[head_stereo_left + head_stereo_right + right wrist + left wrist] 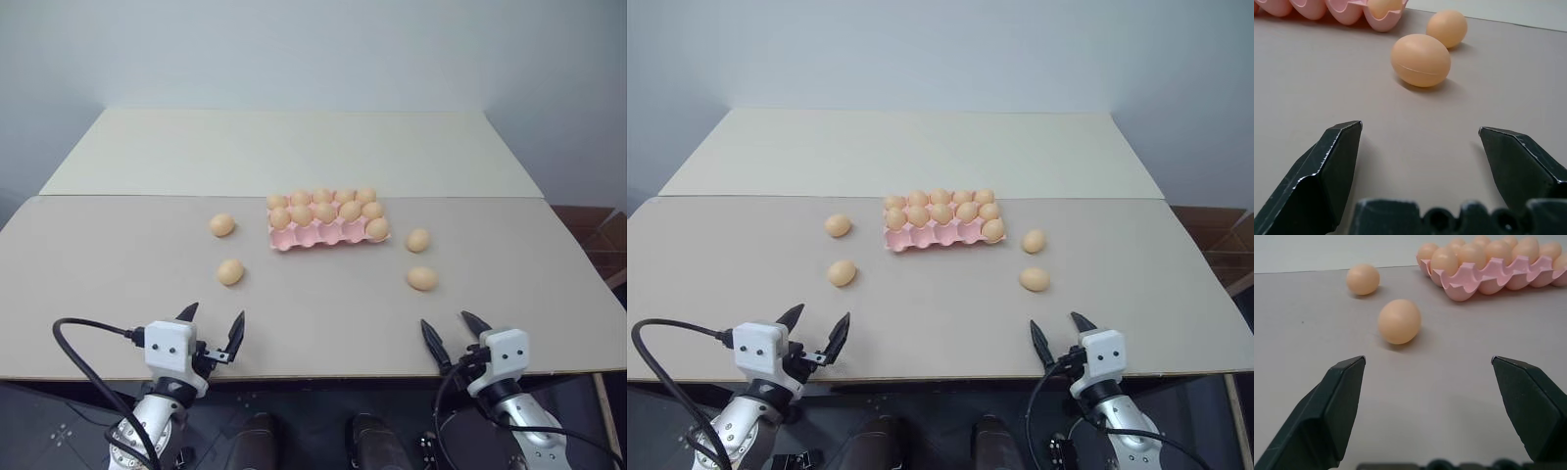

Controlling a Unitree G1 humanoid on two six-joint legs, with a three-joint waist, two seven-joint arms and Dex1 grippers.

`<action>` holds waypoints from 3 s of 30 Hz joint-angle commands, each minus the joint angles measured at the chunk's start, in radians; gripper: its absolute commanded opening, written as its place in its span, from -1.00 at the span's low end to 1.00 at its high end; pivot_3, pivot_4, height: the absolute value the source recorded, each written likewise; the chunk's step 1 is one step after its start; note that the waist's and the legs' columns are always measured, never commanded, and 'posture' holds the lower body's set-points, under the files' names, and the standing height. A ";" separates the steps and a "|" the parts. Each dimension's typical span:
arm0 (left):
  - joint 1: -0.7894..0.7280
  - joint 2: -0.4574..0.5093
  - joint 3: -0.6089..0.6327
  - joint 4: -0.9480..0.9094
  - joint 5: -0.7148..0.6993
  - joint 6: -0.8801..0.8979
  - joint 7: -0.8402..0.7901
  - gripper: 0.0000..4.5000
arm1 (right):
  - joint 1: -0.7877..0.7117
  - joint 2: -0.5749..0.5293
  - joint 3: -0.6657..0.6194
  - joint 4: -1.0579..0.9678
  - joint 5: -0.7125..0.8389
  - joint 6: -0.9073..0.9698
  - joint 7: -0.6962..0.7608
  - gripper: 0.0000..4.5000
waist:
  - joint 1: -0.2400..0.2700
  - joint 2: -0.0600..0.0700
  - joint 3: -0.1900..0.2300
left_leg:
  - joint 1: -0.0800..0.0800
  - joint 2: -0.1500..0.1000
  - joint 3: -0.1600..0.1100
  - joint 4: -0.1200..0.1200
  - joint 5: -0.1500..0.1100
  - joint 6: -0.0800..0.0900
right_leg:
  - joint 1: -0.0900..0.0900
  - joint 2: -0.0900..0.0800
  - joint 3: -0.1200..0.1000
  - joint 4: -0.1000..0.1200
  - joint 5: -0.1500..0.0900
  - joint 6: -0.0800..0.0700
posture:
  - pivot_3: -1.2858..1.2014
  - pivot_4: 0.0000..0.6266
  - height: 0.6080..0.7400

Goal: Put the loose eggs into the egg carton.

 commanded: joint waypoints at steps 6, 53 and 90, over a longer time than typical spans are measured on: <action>-0.018 0.038 0.009 -0.053 -0.019 0.016 -0.028 0.99 | 0.011 -0.016 -0.024 -0.050 0.011 -0.021 0.003 1.00 | 0.000 0.000 0.000 | 0.000 0.000 0.000 0.000 0.000 0.000 | 0.000 0.000 0.000 0.000 0.000 0.000 | 0.03 -0.52 1.00; -0.496 0.412 -0.171 0.162 -0.086 0.025 -0.587 0.99 | -0.535 -0.482 0.201 -0.022 -0.150 0.543 0.214 1.00 | 0.006 0.001 -0.001 | 0.001 -0.001 0.003 0.000 0.000 0.001 | 0.000 0.001 0.003 0.000 0.006 0.006 | 0.03 -0.52 1.00; -0.350 0.330 -0.005 0.050 -0.155 0.158 -0.374 1.00 | -1.011 0.070 0.280 0.244 -0.196 0.729 -0.135 -0.25 | -0.002 0.001 -0.001 | 0.000 0.000 0.003 0.000 0.000 0.000 | -0.002 0.002 0.003 0.003 0.010 0.001 | 0.03 -0.52 1.00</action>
